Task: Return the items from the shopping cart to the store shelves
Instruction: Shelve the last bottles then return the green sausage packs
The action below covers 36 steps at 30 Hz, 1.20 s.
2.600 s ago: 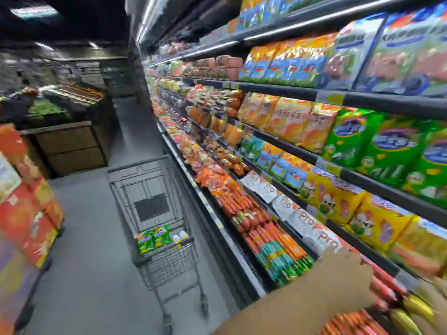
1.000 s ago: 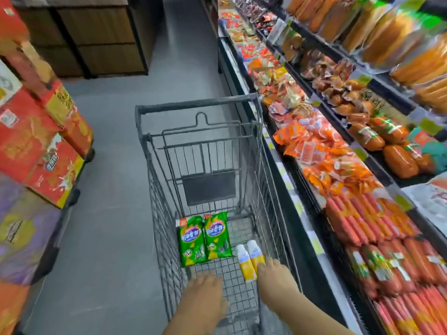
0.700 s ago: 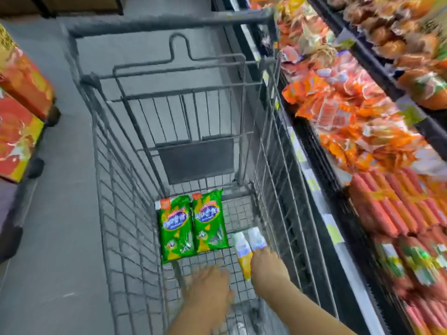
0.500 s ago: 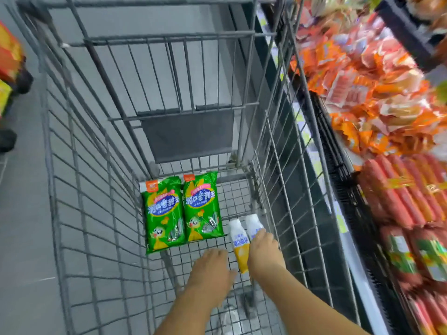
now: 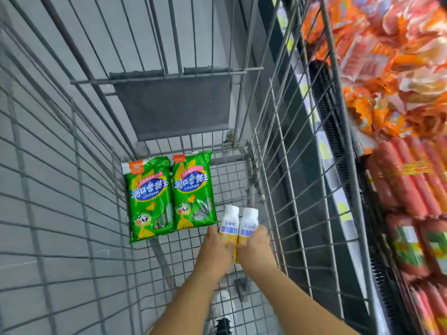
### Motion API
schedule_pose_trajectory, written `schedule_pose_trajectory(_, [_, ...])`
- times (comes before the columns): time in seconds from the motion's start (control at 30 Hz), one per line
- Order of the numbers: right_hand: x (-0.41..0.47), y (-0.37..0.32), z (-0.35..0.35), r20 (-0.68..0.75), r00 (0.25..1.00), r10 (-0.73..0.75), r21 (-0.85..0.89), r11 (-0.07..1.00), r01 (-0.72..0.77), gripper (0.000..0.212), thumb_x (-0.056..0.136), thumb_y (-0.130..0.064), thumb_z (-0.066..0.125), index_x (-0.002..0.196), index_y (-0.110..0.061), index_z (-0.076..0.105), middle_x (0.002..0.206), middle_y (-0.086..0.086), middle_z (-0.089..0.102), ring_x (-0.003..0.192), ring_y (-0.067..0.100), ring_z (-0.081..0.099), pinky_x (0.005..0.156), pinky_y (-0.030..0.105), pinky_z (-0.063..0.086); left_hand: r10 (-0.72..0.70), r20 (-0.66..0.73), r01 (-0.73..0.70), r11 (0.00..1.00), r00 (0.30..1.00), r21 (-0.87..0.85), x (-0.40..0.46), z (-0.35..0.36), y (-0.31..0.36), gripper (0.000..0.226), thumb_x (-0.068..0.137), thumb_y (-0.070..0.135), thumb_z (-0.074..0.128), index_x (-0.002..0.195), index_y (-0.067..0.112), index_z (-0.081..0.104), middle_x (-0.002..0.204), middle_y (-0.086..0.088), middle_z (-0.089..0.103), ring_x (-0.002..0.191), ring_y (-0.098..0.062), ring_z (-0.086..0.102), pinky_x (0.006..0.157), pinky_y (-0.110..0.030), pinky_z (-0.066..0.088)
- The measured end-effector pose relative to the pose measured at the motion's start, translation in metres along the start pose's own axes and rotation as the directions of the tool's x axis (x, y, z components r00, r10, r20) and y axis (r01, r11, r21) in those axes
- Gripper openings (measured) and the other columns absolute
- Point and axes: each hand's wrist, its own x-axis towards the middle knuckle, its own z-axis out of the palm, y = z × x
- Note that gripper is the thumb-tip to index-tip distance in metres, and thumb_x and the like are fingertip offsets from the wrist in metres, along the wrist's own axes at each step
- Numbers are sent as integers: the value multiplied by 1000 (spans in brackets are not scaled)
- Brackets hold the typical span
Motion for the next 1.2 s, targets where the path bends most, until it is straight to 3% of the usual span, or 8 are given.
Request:
schedule_pose_trajectory(0.33, [-4,-4,-11,65,998,9,-383,923,17,67,87,-33,68,132,0,30,132,15,37,125,28,42,105,32,39,-126,66,126,992,990,10,-6,-8,-10,72,53,60,70,105,11,64,108,-11,65,98,-27,66,86,-39,56])
schedule_pose_trajectory(0.4, [-9,-7,-13,80,993,84,-344,938,-51,65,85,-27,71,129,-1,31,131,15,42,123,28,48,101,32,43,-155,101,159,987,983,-35,-19,-16,-7,65,54,60,67,101,15,65,105,-10,69,92,-26,69,82,-41,59])
schedule_pose_trajectory(0.5, [-25,-12,-21,116,984,137,-175,978,-116,49,82,-10,67,119,-4,36,123,14,56,112,29,58,94,37,51,-152,164,161,986,975,-46,-54,-36,8,22,80,37,72,81,21,57,97,-8,70,92,-26,71,81,-38,57])
schedule_pose_trajectory(0.63, [-67,-27,-42,139,988,67,-122,991,-50,43,82,-6,65,113,-8,35,112,6,55,98,22,59,78,28,48,-151,160,163,984,976,-70,-95,-69,14,20,84,26,72,78,21,54,81,0,62,76,-19,66,73,-35,57])
schedule_pose_trajectory(0.7, [-92,-38,-51,163,987,12,-137,991,11,40,83,-10,64,107,-12,32,96,-1,50,84,14,56,68,22,44,-136,150,151,984,979,-92,-112,-88,15,29,78,26,78,94,16,57,88,-1,66,78,-17,69,72,-37,61])
schedule_pose_trajectory(0.8, [-130,-54,-66,211,973,-94,-93,989,116,46,79,-9,68,113,-10,37,95,-2,50,96,20,60,80,31,52,-97,126,107,991,987,-76,-140,-127,21,38,77,25,80,105,12,58,90,0,64,71,-9,65,53,-20,56])
schedule_pose_trajectory(1.1, [-276,-106,-135,37,950,-310,112,946,304,44,77,-6,64,111,-11,36,90,3,54,72,16,56,56,30,48,185,43,-184,983,982,-14,-235,-236,59,84,31,32,91,107,18,58,104,-2,71,93,-20,70,85,-43,59])
schedule_pose_trajectory(1.2, [-325,-107,-170,-64,928,-368,199,906,373,47,77,-4,67,112,-7,35,90,5,52,66,12,53,47,24,45,316,68,-318,948,946,23,-282,-257,88,77,40,17,95,109,23,59,104,1,72,93,-19,70,77,-36,60])
